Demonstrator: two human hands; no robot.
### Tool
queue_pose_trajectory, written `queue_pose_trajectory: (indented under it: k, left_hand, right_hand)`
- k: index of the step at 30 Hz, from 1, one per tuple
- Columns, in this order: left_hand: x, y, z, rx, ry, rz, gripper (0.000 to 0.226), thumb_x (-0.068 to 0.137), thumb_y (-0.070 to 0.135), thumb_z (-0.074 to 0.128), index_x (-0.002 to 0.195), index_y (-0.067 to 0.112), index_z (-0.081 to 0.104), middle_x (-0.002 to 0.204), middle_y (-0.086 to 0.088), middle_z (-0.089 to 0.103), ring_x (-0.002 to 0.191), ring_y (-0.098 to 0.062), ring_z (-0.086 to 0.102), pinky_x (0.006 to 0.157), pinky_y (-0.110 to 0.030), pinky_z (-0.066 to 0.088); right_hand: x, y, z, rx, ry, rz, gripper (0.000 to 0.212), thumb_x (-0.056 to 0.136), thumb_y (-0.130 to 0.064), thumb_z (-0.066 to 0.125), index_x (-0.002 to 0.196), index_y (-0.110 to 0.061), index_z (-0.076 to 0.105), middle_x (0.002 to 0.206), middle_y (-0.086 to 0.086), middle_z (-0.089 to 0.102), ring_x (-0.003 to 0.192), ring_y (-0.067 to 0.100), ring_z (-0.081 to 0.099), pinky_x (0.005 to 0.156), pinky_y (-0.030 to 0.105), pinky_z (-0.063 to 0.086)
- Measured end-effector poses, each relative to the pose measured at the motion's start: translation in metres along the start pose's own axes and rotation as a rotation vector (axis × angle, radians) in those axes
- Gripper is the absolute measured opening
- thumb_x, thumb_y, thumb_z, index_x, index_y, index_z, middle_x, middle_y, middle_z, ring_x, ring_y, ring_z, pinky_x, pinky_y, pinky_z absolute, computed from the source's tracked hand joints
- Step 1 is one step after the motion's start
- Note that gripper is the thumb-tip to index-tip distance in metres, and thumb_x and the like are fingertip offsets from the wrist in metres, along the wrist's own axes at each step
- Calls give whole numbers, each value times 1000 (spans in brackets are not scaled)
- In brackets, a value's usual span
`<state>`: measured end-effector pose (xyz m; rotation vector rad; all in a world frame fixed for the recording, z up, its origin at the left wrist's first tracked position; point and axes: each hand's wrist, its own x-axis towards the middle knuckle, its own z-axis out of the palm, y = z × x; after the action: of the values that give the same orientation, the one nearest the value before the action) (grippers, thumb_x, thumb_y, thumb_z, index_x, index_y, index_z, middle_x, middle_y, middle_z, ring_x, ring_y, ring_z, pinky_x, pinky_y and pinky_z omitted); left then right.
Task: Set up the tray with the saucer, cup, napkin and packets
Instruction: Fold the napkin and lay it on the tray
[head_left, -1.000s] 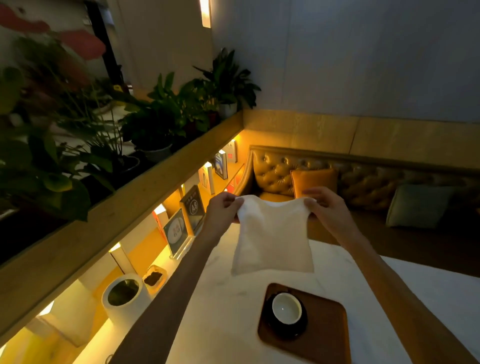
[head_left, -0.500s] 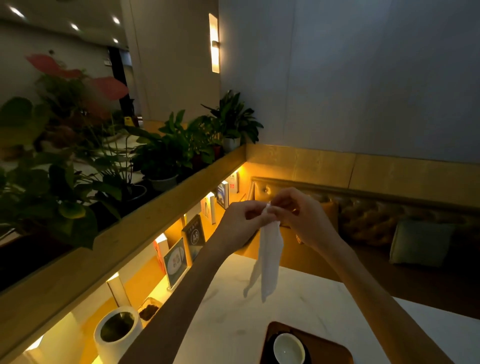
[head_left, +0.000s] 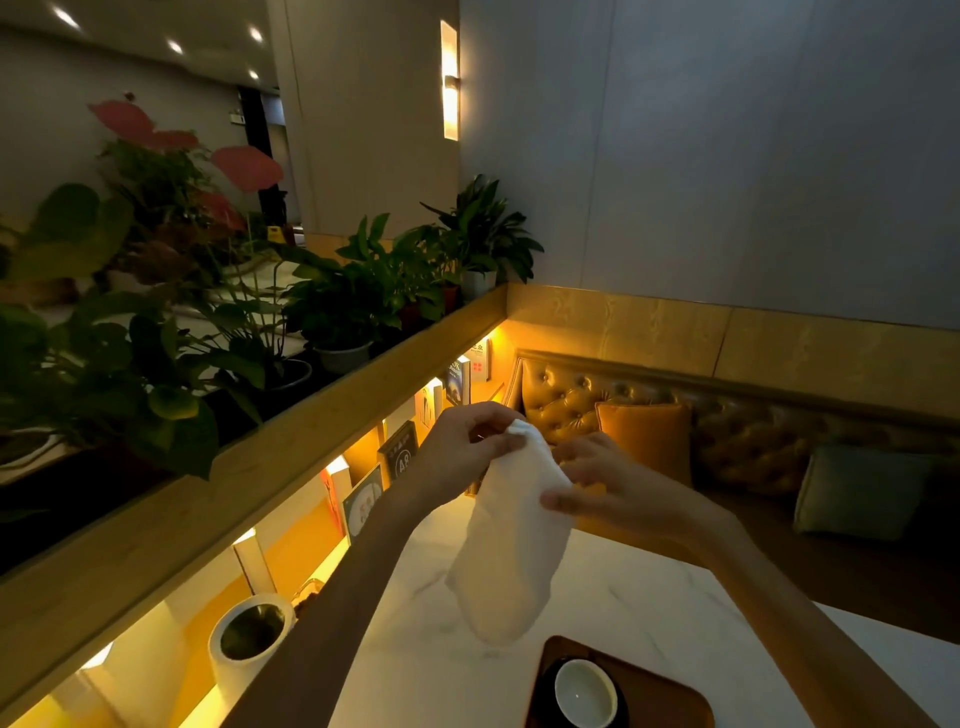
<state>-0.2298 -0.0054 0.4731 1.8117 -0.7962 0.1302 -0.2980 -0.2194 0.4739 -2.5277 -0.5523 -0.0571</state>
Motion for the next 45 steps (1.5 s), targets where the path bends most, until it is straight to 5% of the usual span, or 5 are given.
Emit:
queue_pose_trajectory:
  k: [17,22,30,38,45]
  left_hand:
    - [4,-11,17,104,-91,-43,16,93,21,62,104,31,66,94,20,61,92,0,60,71,-12,45]
    - [5,-8,23,29,-26,-50,14,93,22,62,105,27,65,95,16,61,89,3,59,69,-1,47]
    - [0,1,40,-70,54,-44,15,92,20,63,106,18,67,93,12,63,89,-3,62,74,-14,55]
    - [0,6,56,-140,134,-23,14,89,16,67,103,18,65,90,13,63,86,7,63,72,-9,53]
    - [-12,-3,44,-325,138,-134,14,90,27,65,100,22,57,88,-4,68,84,-12,71,67,-21,59]
  right_hand:
    - [-23,26,-27,-307,367,-28,24,86,-38,63,100,-24,51,100,1,68,80,11,66,62,21,58]
    - [-31,32,-30,-52,436,28,44,78,-58,53,99,-19,58,95,-10,63,87,6,67,67,14,58]
    - [-28,29,-23,202,646,69,26,80,-19,73,85,-31,50,93,-9,58,89,12,63,65,22,58]
    - [-13,18,-16,137,403,169,46,85,-38,65,128,-26,51,121,2,51,106,18,55,82,39,57]
    - [9,-6,-7,158,451,-4,15,90,-32,60,94,-19,65,90,4,64,83,16,62,72,42,56]
